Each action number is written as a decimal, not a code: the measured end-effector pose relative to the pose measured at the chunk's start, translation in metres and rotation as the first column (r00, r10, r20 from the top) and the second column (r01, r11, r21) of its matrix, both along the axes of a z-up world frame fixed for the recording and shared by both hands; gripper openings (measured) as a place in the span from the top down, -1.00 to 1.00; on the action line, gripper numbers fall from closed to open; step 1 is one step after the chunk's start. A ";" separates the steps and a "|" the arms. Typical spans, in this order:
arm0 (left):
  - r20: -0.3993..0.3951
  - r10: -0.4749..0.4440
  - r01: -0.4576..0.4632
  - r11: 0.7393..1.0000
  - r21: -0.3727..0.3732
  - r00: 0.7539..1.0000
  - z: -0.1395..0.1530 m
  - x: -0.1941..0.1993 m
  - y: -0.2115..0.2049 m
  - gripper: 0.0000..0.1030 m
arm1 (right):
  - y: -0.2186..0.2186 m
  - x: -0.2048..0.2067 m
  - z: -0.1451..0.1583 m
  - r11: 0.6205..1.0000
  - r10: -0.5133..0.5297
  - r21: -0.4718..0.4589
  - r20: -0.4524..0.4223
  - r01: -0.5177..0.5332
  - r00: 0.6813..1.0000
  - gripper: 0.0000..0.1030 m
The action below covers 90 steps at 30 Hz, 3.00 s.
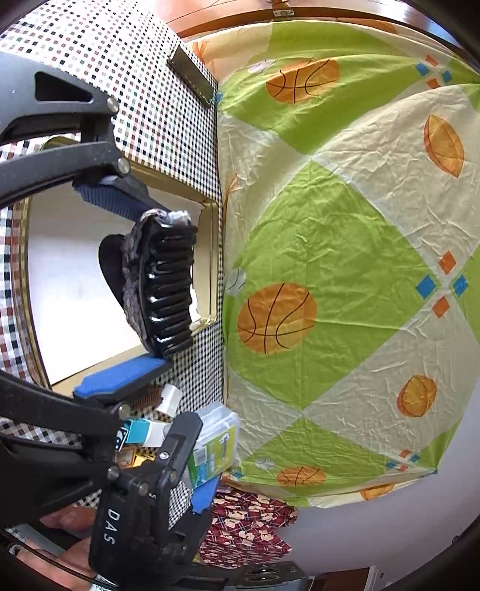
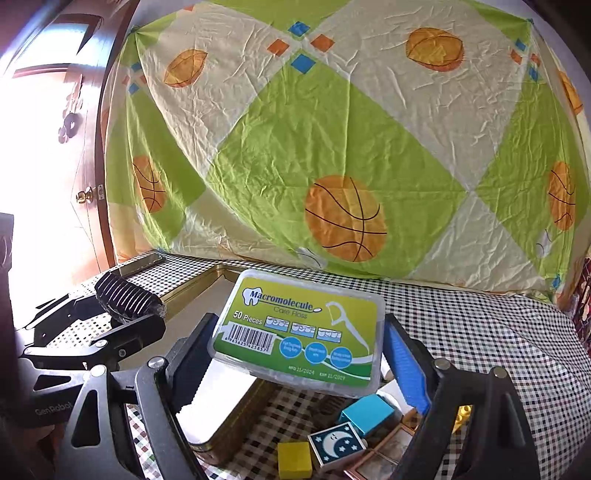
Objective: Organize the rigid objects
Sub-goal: 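Carry the claw clip and floss box over the gold tin with both grippers, then lower and release the claw clip and floss box into the gold tin, then grasp the yellow cube with the left gripper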
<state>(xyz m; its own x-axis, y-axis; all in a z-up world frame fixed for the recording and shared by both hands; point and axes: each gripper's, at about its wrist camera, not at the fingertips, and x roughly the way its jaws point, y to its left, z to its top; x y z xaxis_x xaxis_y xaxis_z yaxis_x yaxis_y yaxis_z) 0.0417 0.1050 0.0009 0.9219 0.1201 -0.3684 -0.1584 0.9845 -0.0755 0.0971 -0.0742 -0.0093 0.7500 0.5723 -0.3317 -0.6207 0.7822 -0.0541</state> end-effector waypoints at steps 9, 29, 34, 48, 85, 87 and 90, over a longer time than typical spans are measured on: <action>-0.089 0.022 -0.022 1.000 -0.005 0.996 0.001 0.026 0.036 -0.38 | 0.044 0.031 -0.006 0.997 0.052 -0.059 -0.092 -0.057 0.994 -0.70; -0.307 0.066 -0.073 0.997 -0.011 0.949 -0.018 0.083 0.084 -0.38 | 0.107 0.077 -0.029 0.972 0.089 -0.194 -0.223 -0.134 0.971 -0.70; -0.333 0.068 -0.076 0.997 -0.010 0.940 -0.023 0.090 0.088 -0.38 | 0.111 0.083 -0.034 0.970 0.081 -0.204 -0.244 -0.132 0.967 -0.70; -0.362 0.129 -0.116 0.992 0.058 0.923 -0.027 0.099 0.097 -0.45 | 0.121 0.086 -0.038 0.973 0.068 -0.195 -0.256 -0.120 0.964 -0.74; -0.241 -0.358 0.355 0.933 -0.059 0.902 -0.042 0.044 -0.126 -0.55 | -0.141 0.021 -0.045 0.971 -0.228 0.035 -0.151 0.236 0.962 -0.93; -0.258 -0.379 0.371 0.925 -0.080 0.889 -0.047 0.045 -0.130 -0.55 | -0.141 0.021 -0.045 0.972 -0.226 0.036 -0.151 0.234 0.962 -0.93; -0.286 -0.394 0.381 0.919 -0.101 0.874 -0.053 0.048 -0.132 -0.55 | -0.142 0.022 -0.046 0.971 -0.228 0.038 -0.159 0.236 0.961 -0.93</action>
<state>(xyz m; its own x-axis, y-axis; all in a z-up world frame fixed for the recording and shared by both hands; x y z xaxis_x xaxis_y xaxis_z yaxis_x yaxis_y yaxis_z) 0.0902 -0.0275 -0.0524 0.7397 -0.2449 -0.6269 0.2139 0.9687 -0.1260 0.1192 -0.2164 -0.0553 0.8075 0.4092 -0.4249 -0.4192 0.9048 0.0747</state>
